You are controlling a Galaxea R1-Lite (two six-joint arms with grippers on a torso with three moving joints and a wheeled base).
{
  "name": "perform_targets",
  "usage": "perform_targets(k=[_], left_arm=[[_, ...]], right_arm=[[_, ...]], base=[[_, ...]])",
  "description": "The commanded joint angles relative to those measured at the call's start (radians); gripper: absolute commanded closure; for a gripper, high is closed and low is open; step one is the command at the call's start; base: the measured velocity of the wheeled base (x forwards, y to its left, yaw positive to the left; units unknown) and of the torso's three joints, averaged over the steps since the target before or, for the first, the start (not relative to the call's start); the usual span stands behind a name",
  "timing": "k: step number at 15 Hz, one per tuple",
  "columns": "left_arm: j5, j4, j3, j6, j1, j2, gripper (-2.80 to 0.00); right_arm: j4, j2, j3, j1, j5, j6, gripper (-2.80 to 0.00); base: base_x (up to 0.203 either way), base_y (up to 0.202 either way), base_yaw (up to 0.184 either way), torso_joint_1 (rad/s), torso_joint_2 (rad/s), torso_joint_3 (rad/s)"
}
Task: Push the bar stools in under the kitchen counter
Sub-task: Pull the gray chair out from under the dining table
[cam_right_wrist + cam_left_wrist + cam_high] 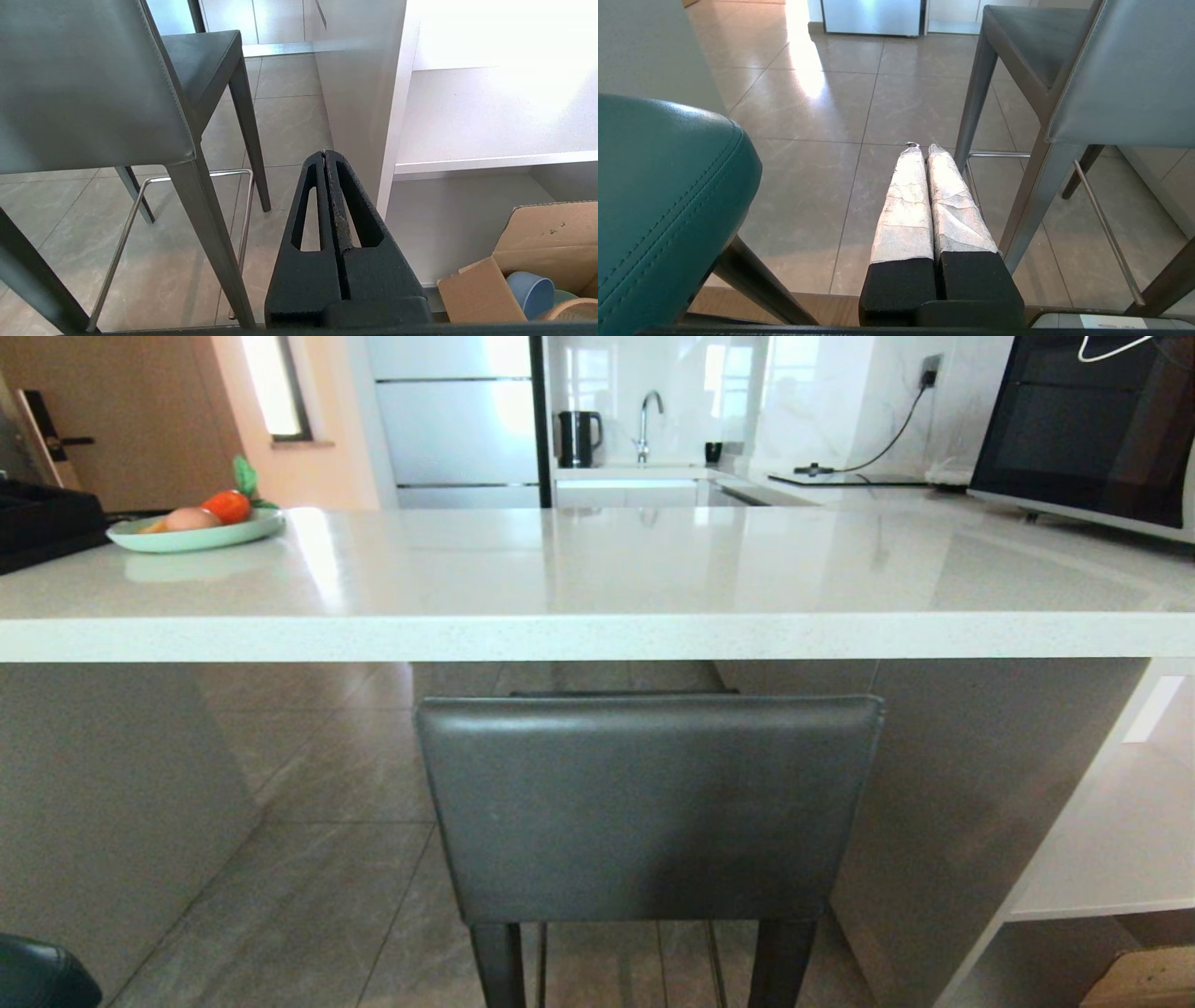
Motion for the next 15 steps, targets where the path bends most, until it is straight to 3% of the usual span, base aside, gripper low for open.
perform_targets(k=[1,11,13,15], left_arm=[[0.001,0.001,0.001,0.000,0.000,0.002,0.00],[0.002,0.010,-0.005,0.007,0.000,0.002,0.00],[-0.009,0.011,-0.076,0.004,0.000,0.043,0.00],[-0.047,0.010,-0.199,-0.058,-0.017,0.204,0.00]], right_arm=[[0.000,0.000,0.005,0.000,0.000,0.000,0.00],[0.001,0.000,0.002,0.000,-0.001,-0.014,0.00],[0.015,0.025,-0.076,0.001,-0.008,-0.004,0.00],[0.031,0.165,-0.175,0.009,-0.004,0.043,0.00]], base=[[0.000,0.000,0.000,0.000,0.00,0.000],[0.000,0.000,0.000,0.000,0.00,0.000],[0.000,0.000,0.000,0.000,0.00,0.000],[0.000,0.000,0.000,0.000,0.00,0.000]])
